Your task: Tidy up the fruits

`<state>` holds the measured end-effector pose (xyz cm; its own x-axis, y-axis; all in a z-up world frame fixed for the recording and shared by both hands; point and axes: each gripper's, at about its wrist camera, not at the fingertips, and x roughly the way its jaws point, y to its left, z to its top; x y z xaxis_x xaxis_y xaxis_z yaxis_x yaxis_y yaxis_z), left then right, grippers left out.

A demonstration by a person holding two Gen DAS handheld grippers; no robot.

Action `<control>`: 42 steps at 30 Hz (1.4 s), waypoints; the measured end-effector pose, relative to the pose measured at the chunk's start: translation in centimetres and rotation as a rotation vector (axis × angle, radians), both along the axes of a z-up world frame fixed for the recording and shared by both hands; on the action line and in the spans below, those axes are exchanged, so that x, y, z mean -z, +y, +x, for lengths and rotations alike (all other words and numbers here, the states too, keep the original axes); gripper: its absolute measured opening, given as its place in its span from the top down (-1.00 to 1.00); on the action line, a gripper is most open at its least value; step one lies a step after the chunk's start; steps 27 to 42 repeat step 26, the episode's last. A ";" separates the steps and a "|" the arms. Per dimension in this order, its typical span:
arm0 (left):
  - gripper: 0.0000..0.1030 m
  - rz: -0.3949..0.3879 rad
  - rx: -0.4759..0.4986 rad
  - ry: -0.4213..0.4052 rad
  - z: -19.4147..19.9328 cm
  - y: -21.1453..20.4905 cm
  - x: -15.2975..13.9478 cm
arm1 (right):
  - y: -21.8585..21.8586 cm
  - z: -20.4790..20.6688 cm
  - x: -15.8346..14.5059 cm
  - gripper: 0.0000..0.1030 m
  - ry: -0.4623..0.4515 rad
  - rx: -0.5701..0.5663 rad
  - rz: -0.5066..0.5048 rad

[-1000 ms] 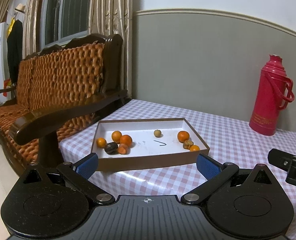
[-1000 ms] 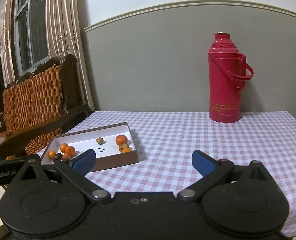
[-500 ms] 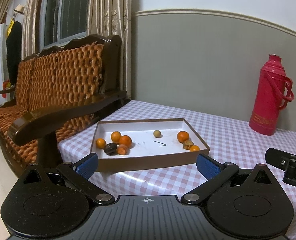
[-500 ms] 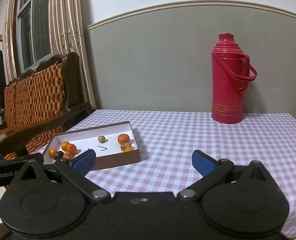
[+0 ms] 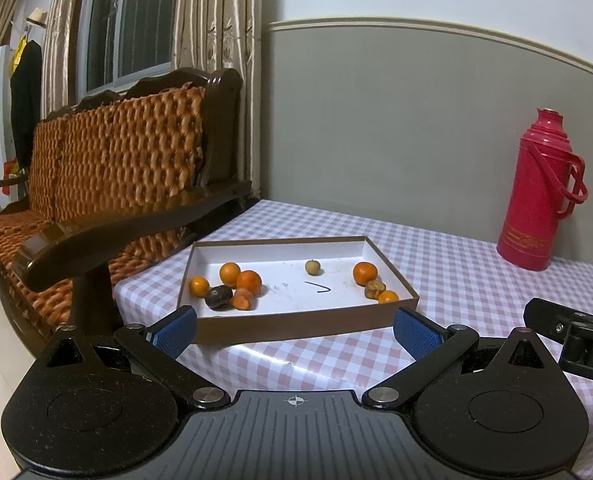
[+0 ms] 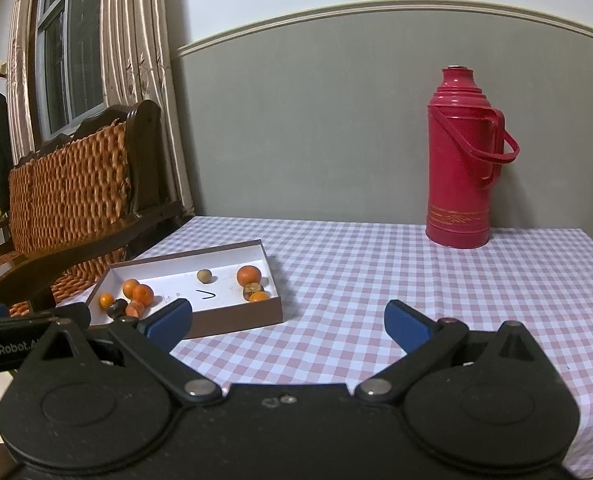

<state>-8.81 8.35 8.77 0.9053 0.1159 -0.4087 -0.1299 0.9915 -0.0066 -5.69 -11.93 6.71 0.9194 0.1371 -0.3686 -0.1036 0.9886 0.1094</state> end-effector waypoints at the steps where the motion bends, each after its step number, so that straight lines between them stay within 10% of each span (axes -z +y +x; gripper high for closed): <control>1: -1.00 -0.002 0.002 0.001 0.0 0.0 0.0 | 0.0 0.0 0.0 -0.88 0.000 -0.001 0.000; 42: -1.00 -0.014 0.029 -0.023 0.0 -0.3 0.4 | 0.2 0.7 0.1 -0.88 0.010 0.010 -0.012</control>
